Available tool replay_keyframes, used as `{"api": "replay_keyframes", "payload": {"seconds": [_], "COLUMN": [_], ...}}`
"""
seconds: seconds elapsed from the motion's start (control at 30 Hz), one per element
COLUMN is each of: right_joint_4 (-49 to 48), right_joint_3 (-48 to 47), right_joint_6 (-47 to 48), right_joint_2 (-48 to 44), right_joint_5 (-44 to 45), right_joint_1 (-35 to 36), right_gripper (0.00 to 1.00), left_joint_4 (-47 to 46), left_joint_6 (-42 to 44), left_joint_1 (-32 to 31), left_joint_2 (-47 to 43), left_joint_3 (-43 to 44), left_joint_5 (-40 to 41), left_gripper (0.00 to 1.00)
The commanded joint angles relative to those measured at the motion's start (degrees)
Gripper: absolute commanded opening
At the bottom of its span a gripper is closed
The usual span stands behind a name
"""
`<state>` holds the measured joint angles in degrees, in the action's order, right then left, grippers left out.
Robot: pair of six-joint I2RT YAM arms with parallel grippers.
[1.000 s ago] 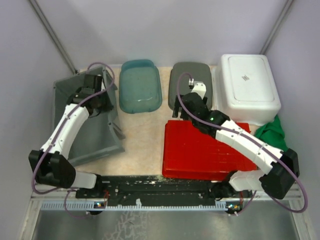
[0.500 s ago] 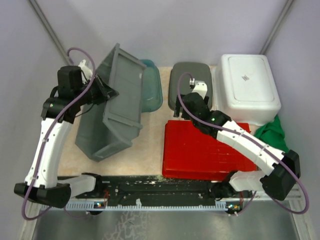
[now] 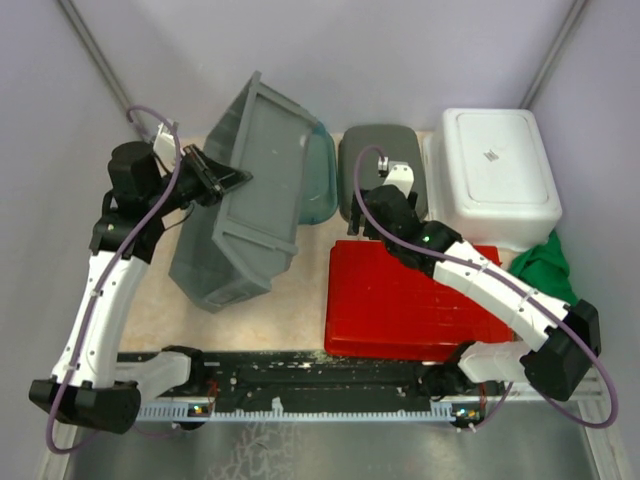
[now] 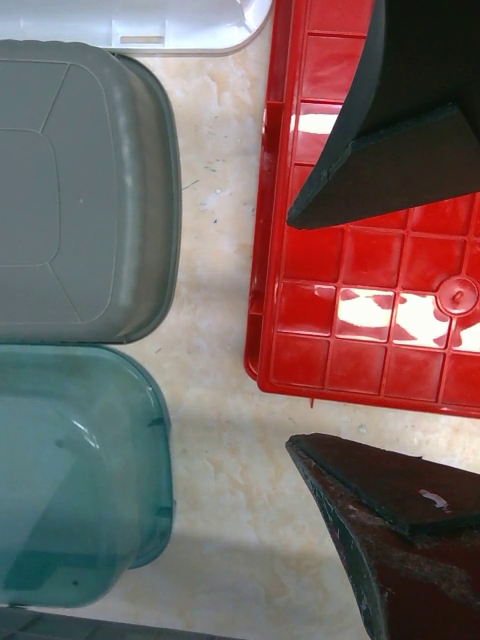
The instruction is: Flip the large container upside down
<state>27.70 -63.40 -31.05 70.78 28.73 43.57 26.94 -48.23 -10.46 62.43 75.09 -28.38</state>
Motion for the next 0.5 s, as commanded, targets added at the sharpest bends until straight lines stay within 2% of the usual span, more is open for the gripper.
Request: {"api": "replay_keyframes", "payload": {"seconds": [0.0, 0.1, 0.3, 0.37, 0.47], "right_joint_4": [-0.7, -1.2, -6.5, -10.0, -14.5], "right_joint_3": [-0.9, -1.0, 0.3, 0.8, -0.4], "right_joint_6": [0.6, 0.6, 0.1, -0.2, -2.0], "right_joint_2": [-1.7, -1.8, -0.1, 1.8, 6.0], "right_joint_5": [-0.4, -1.6, -6.3, -7.7, -11.6], "right_joint_1": [-0.4, -0.4, -0.4, -0.7, -2.0], "right_gripper": [0.84, 0.84, 0.81, 0.75, 0.57], "left_joint_4": [-13.8, -10.4, -2.6, -2.1, 0.4], "left_joint_6": [-4.7, -3.3, -1.5, -0.9, 1.3], "left_joint_1": [-0.4, -0.4, -0.4, -0.5, -0.4], "left_joint_2": [-1.1, -1.3, -3.0, -3.1, -1.5], "left_joint_3": [6.9, 8.7, 10.5, 12.3, 18.9], "left_joint_5": [-9.9, -6.5, 5.3, 8.0, 11.8], "left_gripper": [0.00, 0.00, 0.00, 0.00, 0.00]}}
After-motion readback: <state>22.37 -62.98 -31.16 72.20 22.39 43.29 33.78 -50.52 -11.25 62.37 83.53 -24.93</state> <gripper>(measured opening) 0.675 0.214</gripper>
